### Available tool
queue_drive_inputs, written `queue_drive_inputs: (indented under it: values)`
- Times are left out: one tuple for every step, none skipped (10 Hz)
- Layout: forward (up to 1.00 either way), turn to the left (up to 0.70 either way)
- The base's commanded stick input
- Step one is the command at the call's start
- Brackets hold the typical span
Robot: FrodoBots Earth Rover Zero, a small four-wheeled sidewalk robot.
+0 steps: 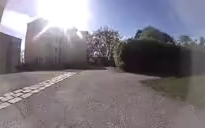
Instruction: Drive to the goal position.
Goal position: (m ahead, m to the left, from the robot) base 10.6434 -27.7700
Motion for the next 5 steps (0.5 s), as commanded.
queue_drive_inputs:
  values:
    - [0.70, 0.00]
    - [0.70, 0.00]
    - [0.70, 0.00]
    - [0.70, 0.00]
    - [0.70, 0.00]
